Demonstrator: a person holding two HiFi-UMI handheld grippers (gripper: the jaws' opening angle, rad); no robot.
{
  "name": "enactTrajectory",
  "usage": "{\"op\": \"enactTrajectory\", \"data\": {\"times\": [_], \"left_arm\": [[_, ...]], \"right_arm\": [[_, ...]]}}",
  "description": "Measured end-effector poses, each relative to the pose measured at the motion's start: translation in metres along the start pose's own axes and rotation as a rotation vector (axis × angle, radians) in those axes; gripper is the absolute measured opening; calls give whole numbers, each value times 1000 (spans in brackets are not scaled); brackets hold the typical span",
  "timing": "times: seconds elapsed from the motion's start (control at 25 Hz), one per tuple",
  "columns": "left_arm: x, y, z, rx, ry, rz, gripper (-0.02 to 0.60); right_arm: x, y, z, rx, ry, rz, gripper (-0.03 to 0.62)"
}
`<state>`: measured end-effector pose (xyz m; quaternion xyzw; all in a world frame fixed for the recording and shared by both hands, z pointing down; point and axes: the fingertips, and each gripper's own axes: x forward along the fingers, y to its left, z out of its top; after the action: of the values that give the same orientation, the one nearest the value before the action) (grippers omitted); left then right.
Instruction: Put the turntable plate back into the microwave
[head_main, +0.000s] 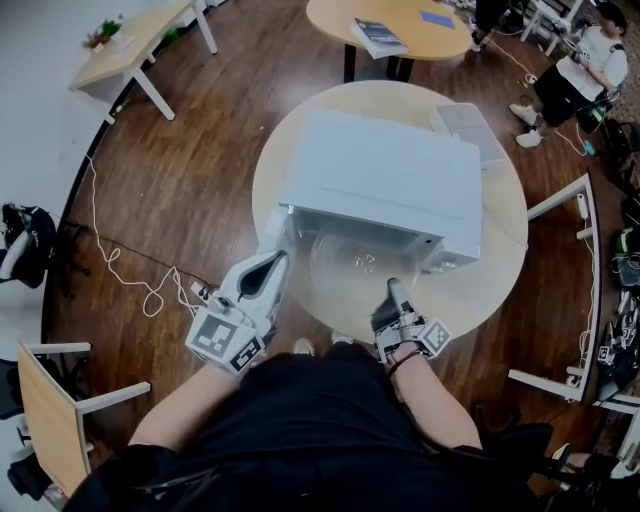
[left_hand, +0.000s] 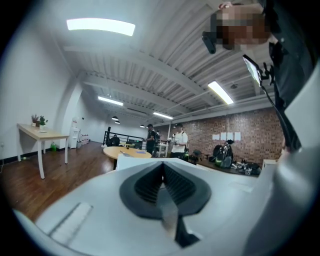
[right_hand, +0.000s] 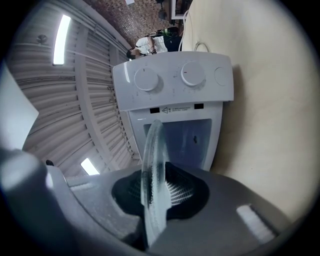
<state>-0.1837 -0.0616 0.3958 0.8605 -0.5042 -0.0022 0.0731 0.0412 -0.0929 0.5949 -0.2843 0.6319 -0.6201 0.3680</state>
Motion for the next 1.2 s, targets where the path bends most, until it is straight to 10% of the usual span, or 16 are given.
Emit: {"op": "enactTrajectory", "data": {"times": [1.2], "left_arm": [[6,13,-4,39,76,26,6]], "right_arm": [[61,-17,12,61,-28,14,37]]}}
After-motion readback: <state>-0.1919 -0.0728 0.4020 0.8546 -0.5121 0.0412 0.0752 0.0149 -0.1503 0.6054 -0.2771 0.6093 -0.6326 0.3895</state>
